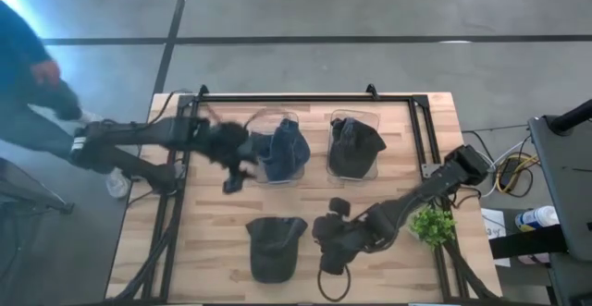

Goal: Pick & Place hat
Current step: Put the gray cap into the right transparent bin

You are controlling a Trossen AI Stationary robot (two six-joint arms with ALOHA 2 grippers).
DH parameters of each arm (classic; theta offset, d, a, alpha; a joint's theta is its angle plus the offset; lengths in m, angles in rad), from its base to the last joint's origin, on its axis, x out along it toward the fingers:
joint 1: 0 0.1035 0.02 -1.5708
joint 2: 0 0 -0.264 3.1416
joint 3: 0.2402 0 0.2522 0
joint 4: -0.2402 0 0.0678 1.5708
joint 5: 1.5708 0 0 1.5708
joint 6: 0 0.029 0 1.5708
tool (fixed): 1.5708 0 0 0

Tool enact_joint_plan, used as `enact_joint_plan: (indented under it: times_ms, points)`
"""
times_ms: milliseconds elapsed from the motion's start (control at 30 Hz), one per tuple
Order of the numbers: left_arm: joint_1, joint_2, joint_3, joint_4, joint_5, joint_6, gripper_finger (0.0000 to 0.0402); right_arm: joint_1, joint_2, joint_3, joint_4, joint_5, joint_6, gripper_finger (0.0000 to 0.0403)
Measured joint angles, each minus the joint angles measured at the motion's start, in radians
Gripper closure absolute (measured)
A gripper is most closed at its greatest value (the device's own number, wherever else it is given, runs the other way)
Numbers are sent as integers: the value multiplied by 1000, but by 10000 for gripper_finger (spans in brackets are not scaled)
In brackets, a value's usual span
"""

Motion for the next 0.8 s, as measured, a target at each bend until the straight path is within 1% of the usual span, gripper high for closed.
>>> enact_joint_plan:
  times_ms: [133, 233, 300, 367, 467, 567, 633, 800]
  points:
    - [-248, -10, -5, -2, -81, -159, 200, -29, 1, -2, 24, -83, -254, 241]
    - [-435, 23, -19, 7, -189, -267, 200, -49, 6, -2, 63, -121, -410, 241]
    - [-534, 58, -38, 20, -262, -335, 200, -58, 18, -1, 100, -131, -508, 241]
    - [-605, 99, -66, 44, -297, -416, 200, -64, 44, 10, 118, -147, -603, 241]
    - [-664, 165, -121, 124, -300, -526, 200, -67, 104, 43, 128, -188, -710, 241]
    - [-680, 228, -167, 222, -303, -589, 200, -65, 173, 89, 119, -203, -767, 241]
    - [-680, 270, -191, 283, -306, -615, 200, -65, 206, 126, 111, -206, -785, 241]
    - [-680, 370, -217, 352, -294, -647, 200, -71, 262, 201, 97, -210, -794, 241]
